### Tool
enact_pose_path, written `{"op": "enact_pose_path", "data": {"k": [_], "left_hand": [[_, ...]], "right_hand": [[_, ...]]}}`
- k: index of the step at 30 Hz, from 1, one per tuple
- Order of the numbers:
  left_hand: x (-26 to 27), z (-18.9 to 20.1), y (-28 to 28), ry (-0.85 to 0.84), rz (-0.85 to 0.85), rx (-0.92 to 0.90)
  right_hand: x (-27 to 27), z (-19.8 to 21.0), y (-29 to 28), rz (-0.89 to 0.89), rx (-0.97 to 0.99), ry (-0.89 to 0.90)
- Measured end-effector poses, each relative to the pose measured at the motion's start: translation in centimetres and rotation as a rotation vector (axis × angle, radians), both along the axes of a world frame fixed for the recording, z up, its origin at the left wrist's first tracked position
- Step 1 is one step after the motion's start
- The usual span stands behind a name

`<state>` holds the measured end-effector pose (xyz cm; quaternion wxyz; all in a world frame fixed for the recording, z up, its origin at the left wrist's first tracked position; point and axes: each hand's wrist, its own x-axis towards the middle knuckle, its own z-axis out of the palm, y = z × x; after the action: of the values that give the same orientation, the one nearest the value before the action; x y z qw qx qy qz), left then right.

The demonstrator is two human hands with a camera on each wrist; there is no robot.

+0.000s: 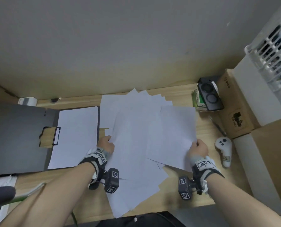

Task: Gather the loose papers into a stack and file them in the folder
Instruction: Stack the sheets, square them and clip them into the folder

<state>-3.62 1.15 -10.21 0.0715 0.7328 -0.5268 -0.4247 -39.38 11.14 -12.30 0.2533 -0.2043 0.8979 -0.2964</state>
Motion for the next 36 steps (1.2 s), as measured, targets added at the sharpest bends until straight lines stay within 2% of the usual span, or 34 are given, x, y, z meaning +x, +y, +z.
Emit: {"op": "enact_pose_path", "data": {"k": [5,7,11,14,18,22,26,30,34,36], "left_hand": [[1.7,1.1,-0.7,-0.1,0.065,0.037],[2.6,1.4,-0.9,-0.105,0.081,0.034],[3.7,1.1,-0.9,-0.067,0.115,0.038],[3.6,0.8,-0.7,-0.039,0.12,0.041],[2.8,0.3,-0.7,0.019,0.076,0.055],[0.8,0.3,0.0,0.095,-0.006,0.125],[-0.8,0.6,0.5,0.1,-0.012,0.18],[-2.0,1.3,0.7,0.147,0.064,0.234],[-1.5,1.5,0.5,0.346,0.28,0.331],[-0.4,0.0,0.7,0.413,0.285,0.393]], "right_hand": [[-0.2,1.8,-3.0,-0.13,-0.126,0.013],[0.5,2.4,-4.0,-0.103,-0.105,0.033],[1.3,2.8,-4.5,-0.171,-0.139,0.054],[1.0,3.3,-4.1,-0.112,-0.031,0.101],[0.3,3.9,-3.0,-0.152,-0.036,0.162],[0.4,3.1,-1.8,-0.119,-0.031,0.041],[2.3,2.3,-1.4,0.052,-0.057,-0.075],[4.9,1.3,-1.4,0.351,-0.049,-0.167],[7.5,-0.1,-2.0,0.476,0.03,-0.347],[8.8,-0.7,-2.7,0.521,0.074,-0.44]]}}
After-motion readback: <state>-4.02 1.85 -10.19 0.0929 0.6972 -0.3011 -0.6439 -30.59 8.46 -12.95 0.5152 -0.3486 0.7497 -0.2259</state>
